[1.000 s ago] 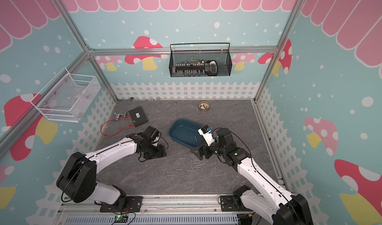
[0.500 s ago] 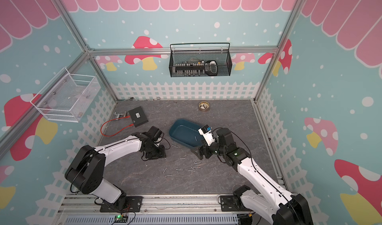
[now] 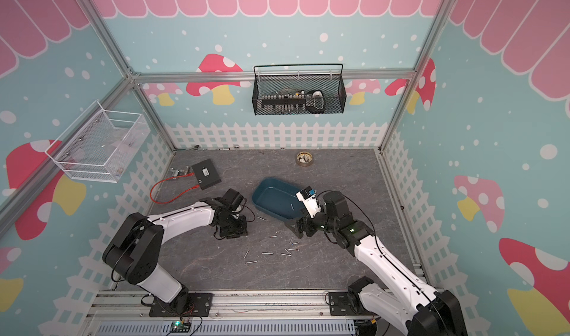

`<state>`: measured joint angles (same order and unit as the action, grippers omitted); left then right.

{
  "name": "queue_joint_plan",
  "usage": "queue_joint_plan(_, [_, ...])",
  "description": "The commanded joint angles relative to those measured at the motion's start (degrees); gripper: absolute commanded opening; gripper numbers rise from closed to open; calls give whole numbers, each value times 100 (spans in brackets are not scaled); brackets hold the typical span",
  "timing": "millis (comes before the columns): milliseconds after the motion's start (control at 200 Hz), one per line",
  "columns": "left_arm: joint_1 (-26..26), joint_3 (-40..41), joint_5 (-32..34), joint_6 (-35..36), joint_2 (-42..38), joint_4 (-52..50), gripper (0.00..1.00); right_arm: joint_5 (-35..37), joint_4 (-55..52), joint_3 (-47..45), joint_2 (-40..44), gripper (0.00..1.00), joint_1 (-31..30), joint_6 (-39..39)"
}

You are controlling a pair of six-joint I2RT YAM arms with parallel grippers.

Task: Put the screws on the desktop into the storage box
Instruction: Pick up the screw from the center of the board.

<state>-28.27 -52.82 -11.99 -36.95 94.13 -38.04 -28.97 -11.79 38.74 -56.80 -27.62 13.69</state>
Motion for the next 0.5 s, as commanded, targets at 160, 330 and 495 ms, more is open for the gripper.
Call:
queue_joint_plan(160, [6,15,-23,-111,217,204,32,33,56,-58,116,93,28,-42])
queue_joint_plan(330, [6,-120,-21,-17,388,228,23,57,61,-55,116,93,29,-42])
queue_joint_plan(495, [-9,-298,-5,86,620,232,19,102,47,-55,128,93,33,-42])
